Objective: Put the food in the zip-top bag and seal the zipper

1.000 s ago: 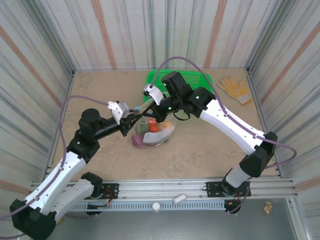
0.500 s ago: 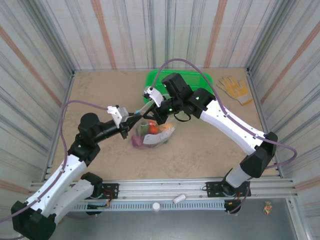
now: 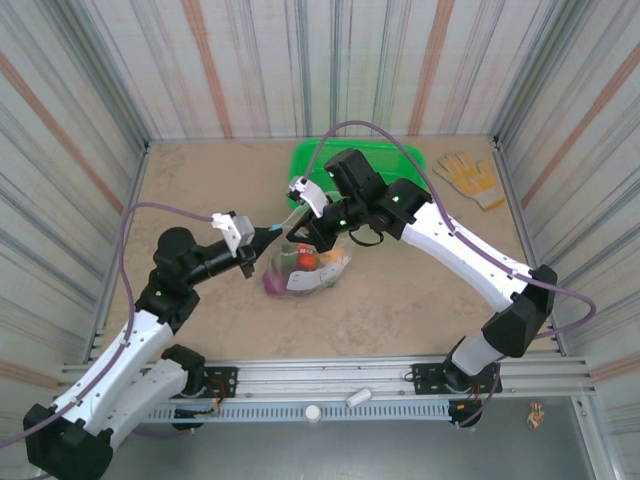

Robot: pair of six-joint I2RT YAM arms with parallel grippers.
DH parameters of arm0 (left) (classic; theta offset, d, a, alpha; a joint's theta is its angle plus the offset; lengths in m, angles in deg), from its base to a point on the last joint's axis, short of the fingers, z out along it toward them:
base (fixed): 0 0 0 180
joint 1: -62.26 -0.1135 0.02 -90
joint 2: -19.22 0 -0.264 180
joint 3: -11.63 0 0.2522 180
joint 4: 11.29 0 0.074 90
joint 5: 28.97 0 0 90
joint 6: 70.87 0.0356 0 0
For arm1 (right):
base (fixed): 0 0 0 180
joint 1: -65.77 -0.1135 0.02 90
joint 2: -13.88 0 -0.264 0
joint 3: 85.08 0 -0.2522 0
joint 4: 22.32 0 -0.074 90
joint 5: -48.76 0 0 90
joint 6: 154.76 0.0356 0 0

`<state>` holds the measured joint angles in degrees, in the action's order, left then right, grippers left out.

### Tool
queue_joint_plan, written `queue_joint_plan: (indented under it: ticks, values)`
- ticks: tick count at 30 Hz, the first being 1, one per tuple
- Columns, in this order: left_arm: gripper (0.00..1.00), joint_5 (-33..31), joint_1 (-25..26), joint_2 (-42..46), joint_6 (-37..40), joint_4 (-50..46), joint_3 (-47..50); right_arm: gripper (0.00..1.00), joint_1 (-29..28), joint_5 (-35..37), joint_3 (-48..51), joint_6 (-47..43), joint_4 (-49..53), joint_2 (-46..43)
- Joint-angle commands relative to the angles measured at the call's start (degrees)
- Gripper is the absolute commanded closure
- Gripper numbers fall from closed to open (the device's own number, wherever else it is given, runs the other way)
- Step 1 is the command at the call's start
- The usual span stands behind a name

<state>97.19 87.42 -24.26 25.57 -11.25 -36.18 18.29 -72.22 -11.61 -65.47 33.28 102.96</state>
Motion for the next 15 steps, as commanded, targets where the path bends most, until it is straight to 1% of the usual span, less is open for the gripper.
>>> queue_joint_plan:
  ticks: [1, 3, 4, 6, 7, 9, 11, 13, 15]
  values:
    - [1.00, 2.42, -0.21, 0.84, 1.17, 1.53, 0.20, 0.75, 0.46, 3.90, 0.39, -0.37, 0.82, -2.13]
    - [1.00, 1.51, -0.21, 1.15, 1.56, 0.75, 0.14, 0.69, 0.55, 7.21, -0.21, -1.72, 1.04, -3.16]
    - [1.00, 1.01, -0.23, 1.23, 1.68, 0.51, 0.12, 0.67, 0.64, 8.00, -0.21, -3.34, 0.79, -3.97]
    - [1.00, -0.02, -0.22, 1.12, 2.57, -0.90, -0.17, 0.60, 0.64, 10.40, 0.76, -7.47, -0.60, -5.97]
    - [1.00, -0.06, -0.21, 0.96, 3.22, -1.91, -0.60, 0.60, 0.66, 10.91, 1.66, -10.08, -1.30, -6.82]
    - [1.00, 0.05, -0.21, 0.60, 4.25, -3.64, -1.42, 0.61, -0.16, 10.71, 3.22, -19.70, -2.14, -8.82]
    - [1.00, 0.37, -0.21, 0.51, 4.46, -4.13, -1.72, 0.59, -0.94, 10.61, 4.32, -25.88, -4.30, -10.60]
    - [1.00, 0.79, -0.12, 0.64, 4.56, -3.98, -1.64, 0.60, -0.86, 9.46, 4.37, -28.50, -6.94, -11.35]
    - [1.00, 1.35, -0.04, 0.68, 4.79, -4.05, -1.64, 0.60, -0.67, 7.03, 2.69, -30.29, -7.50, -10.53]
